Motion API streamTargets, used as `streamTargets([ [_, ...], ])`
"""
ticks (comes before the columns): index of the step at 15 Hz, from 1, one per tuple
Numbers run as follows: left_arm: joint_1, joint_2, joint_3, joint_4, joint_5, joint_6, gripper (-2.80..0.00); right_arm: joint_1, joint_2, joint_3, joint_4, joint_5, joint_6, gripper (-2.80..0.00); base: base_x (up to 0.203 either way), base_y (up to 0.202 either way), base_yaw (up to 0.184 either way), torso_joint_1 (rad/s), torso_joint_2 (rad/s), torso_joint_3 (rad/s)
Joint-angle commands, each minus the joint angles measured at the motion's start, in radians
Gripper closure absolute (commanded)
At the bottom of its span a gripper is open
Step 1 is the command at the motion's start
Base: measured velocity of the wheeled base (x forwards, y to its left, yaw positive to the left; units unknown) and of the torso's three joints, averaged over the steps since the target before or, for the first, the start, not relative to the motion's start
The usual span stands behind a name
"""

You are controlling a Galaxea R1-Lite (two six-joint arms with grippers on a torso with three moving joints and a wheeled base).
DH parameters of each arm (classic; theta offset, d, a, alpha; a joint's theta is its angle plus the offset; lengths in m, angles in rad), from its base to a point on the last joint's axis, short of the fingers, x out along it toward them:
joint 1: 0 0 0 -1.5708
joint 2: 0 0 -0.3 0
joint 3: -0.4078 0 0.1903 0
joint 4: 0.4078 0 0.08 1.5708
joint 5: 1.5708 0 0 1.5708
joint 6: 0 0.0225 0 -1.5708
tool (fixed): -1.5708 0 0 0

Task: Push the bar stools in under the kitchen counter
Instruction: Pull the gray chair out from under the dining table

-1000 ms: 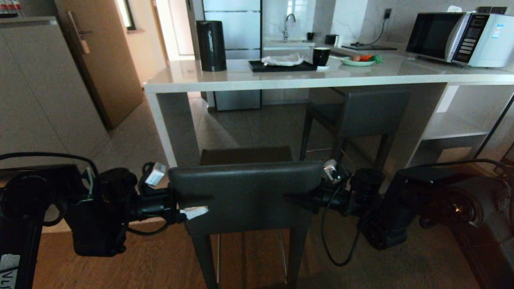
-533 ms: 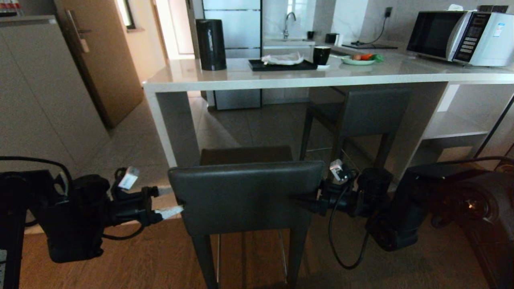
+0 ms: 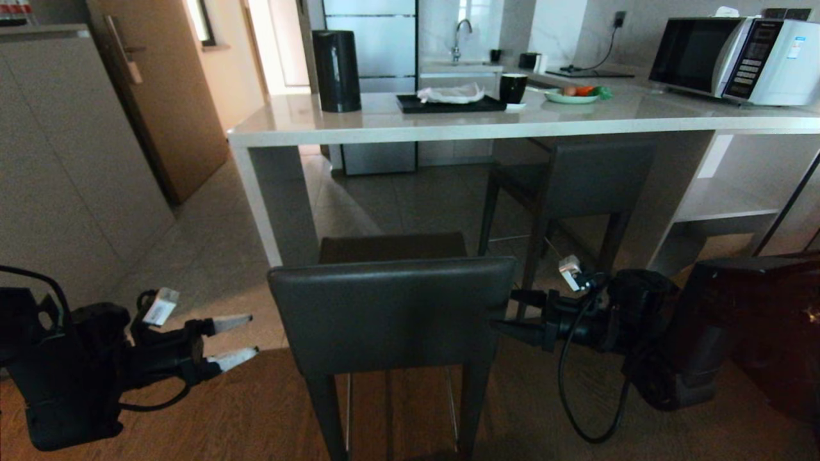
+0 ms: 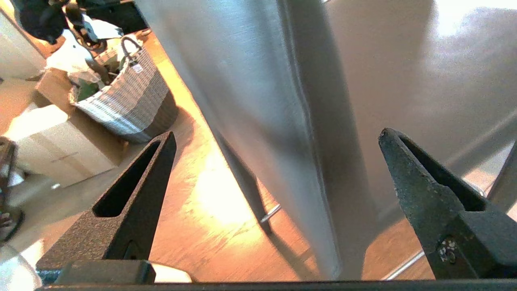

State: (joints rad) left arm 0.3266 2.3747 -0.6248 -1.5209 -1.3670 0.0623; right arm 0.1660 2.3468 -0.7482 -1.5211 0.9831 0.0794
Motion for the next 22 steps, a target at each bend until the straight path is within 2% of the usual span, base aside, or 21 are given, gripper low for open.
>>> streamTargets([
  [1, 0.044, 0.001, 0.032, -0.009, -0.008, 0.019, -2.80, -0.013, -0.074, 0.065, -0.009, 0.007, -0.001, -2.80, 0.000, 0.000, 0.000, 0.000, 0.00, 0.000],
  [4, 0.107, -0.031, 0.081, -0.009, 0.005, 0.025, -2.80, -0.034, -0.143, 0.131, -0.009, -0.014, -0.004, -2.80, 0.000, 0.000, 0.000, 0.000, 0.00, 0.000],
  [6, 0.175, -0.043, 0.141, -0.009, 0.005, 0.035, -2.80, -0.052, -0.153, 0.183, -0.009, -0.151, -0.005, -2.80, 0.000, 0.000, 0.000, 0.000, 0.00, 0.000],
  [8, 0.233, -0.045, 0.234, -0.009, 0.006, 0.091, -2.80, -0.065, -0.172, 0.287, -0.009, -0.302, -0.003, -2.80, 0.000, 0.000, 0.000, 0.000, 0.00, 0.000],
  [11, 0.313, -0.082, 0.397, -0.009, 0.035, 0.156, -2.80, -0.131, -0.256, 0.440, -0.009, -0.394, 0.000, -2.80, 0.000, 0.000, 0.000, 0.000, 0.00, 0.000],
  [13, 0.330, -0.138, 0.459, -0.009, 0.212, 0.168, -2.80, -0.136, -0.308, 0.467, -0.009, -0.592, 0.003, -2.80, 0.000, 0.000, 0.000, 0.000, 0.00, 0.000],
  [15, 0.309, -0.178, 0.448, -0.009, 0.394, 0.164, -2.80, -0.122, -0.323, 0.485, -0.009, -0.775, -0.003, -2.80, 0.000, 0.000, 0.000, 0.000, 0.00, 0.000],
  [16, 0.275, -0.199, 0.444, -0.009, 0.510, 0.148, -2.80, -0.115, -0.355, 0.497, -0.009, -0.805, 0.001, -2.80, 0.000, 0.000, 0.000, 0.000, 0.00, 0.000],
  [17, 0.229, -0.234, 0.443, -0.009, 0.611, 0.110, -2.80, -0.107, -0.390, 0.503, -0.009, -0.824, 0.008, -2.80, 0.000, 0.000, 0.000, 0.000, 0.00, 0.000],
  [18, 0.183, -0.282, 0.441, -0.009, 0.698, 0.045, -2.80, -0.098, -0.429, 0.505, -0.009, -0.858, 0.013, -2.80, 0.000, 0.000, 0.000, 0.000, 0.00, 0.000],
  [19, 0.135, -0.329, 0.434, -0.009, 0.789, -0.028, -2.80, -0.092, -0.450, 0.500, -0.009, -0.940, 0.011, -2.80, 0.000, 0.000, 0.000, 0.000, 0.00, 0.000],
  [20, 0.087, -0.358, 0.419, -0.009, 0.902, -0.074, -2.80, -0.082, -0.462, 0.489, -0.004, -1.036, 0.006, -2.80, 0.000, 0.000, 0.000, 0.000, 0.00, 0.000],
  [21, 0.048, -0.368, 0.395, -0.009, 1.026, -0.095, -2.80, -0.070, -0.471, 0.467, 0.008, -1.136, 0.004, -2.80, 0.000, 0.000, 0.000, 0.000, 0.00, 0.000],
  [22, 0.006, -0.368, 0.369, -0.009, 1.157, -0.106, -2.80, -0.059, -0.487, 0.436, 0.023, -1.197, 0.002, -2.80, 0.000, 0.000, 0.000, 0.000, 0.00, 0.000],
])
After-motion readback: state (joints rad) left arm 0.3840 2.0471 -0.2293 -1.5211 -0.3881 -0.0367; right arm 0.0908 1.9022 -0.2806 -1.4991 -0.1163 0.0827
